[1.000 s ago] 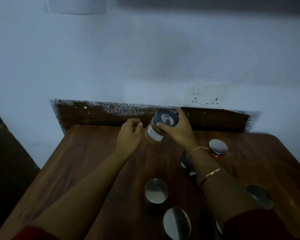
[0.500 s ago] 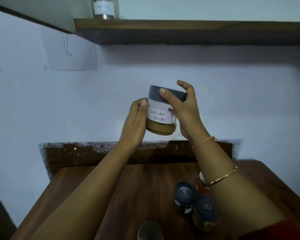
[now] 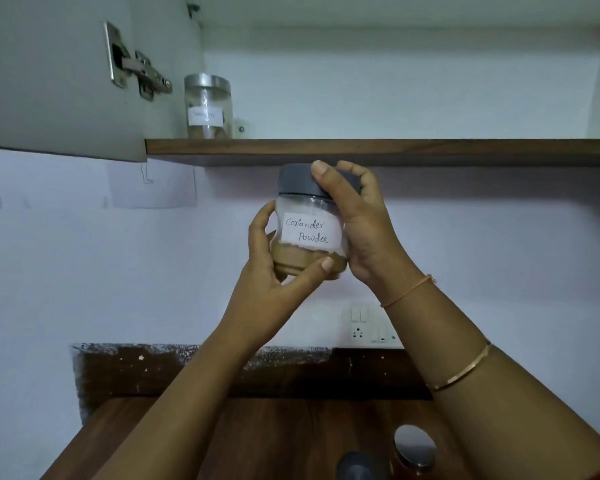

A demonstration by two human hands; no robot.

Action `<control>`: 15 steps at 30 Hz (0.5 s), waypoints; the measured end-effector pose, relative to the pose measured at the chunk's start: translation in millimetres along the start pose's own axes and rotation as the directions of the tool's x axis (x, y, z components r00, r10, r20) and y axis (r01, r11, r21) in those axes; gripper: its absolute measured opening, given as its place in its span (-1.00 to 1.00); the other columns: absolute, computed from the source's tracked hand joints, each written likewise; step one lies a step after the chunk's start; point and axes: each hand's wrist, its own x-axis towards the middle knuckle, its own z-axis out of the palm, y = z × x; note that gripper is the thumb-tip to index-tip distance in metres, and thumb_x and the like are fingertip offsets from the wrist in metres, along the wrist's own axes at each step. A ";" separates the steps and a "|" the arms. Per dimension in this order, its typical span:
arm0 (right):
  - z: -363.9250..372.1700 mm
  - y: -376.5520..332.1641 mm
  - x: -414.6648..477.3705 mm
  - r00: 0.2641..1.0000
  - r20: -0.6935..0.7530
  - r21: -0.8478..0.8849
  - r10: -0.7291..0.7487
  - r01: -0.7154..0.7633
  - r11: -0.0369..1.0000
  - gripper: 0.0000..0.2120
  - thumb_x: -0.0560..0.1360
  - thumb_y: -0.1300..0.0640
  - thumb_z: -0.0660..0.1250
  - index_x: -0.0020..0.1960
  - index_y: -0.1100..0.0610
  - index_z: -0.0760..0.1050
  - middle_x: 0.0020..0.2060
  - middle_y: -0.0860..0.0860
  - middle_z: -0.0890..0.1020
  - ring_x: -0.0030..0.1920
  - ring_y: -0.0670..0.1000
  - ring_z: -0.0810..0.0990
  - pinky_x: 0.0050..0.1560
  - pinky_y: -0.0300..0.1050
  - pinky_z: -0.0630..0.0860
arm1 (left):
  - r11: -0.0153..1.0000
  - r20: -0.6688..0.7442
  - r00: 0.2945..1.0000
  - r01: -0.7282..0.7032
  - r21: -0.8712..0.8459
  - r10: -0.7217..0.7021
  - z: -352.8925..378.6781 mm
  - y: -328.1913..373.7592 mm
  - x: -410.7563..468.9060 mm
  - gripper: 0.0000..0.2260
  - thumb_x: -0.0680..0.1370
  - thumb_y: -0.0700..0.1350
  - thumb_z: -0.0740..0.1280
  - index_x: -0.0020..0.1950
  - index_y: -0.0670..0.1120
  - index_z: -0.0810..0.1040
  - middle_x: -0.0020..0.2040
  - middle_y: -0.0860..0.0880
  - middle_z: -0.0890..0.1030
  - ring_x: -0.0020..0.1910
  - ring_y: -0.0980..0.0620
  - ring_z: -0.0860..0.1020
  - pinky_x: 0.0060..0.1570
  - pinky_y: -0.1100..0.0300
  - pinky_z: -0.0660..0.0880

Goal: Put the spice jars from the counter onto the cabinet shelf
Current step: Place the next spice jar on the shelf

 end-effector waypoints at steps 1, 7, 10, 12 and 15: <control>0.1 -3.9 1.3 1.000 0.015 0.026 0.007 -0.007 1.000 -0.38 0.26 -0.08 0.50 0.24 0.02 0.36 0.08 0.07 0.59 -0.17 -0.07 0.68 -0.20 -0.14 0.59 | 1.000 -0.023 1.000 -0.006 0.000 0.006 1.6 2.7 1.5 -0.26 0.31 0.22 0.40 0.38 0.31 0.06 0.08 0.28 0.56 0.01 0.29 0.59 -0.10 0.47 0.48; 0.1 -24.0 6.2 0.986 0.147 0.182 0.077 -0.104 0.978 -0.30 0.40 -0.09 0.40 0.39 0.26 0.30 0.26 0.30 0.50 0.19 0.31 0.56 0.20 0.29 0.49 | 0.996 -0.145 0.987 -0.051 0.077 0.062 15.0 25.6 4.9 -0.17 0.25 0.24 0.41 0.41 0.28 0.05 0.31 0.04 0.44 0.06 0.16 0.60 0.08 0.14 0.57; -0.6 -30.1 7.4 0.968 0.233 0.228 0.098 -0.152 0.962 -0.26 0.41 -0.14 0.32 0.43 0.28 0.27 0.33 0.35 0.42 0.27 0.36 0.47 0.29 0.41 0.34 | 0.991 -0.187 0.979 -0.065 0.115 0.086 22.1 34.7 5.4 -0.19 0.25 0.23 0.42 0.39 0.32 0.06 0.35 0.07 0.38 0.11 0.08 0.57 0.12 0.01 0.55; -3.3 -32.8 8.9 0.953 0.284 0.251 0.103 -0.177 0.952 -0.33 0.50 -0.15 0.24 0.43 0.28 0.29 0.32 0.36 0.43 0.20 0.31 0.49 0.32 0.40 0.31 | 0.989 -0.202 0.974 -0.078 0.126 0.102 26.1 39.5 5.8 -0.20 0.26 0.22 0.42 0.39 0.33 0.06 0.35 0.09 0.36 0.13 0.08 0.56 0.12 0.02 0.55; -8.6 -34.8 11.6 0.934 0.335 0.257 0.122 -0.215 0.942 -0.33 0.49 -0.21 0.21 0.41 0.25 0.35 0.20 0.28 0.51 0.15 0.24 0.50 0.33 0.36 0.32 | 0.987 -0.222 0.968 -0.089 0.132 0.117 31.4 44.9 5.6 -0.20 0.26 0.20 0.42 0.39 0.34 0.06 0.33 0.12 0.35 0.13 0.11 0.55 0.12 0.03 0.55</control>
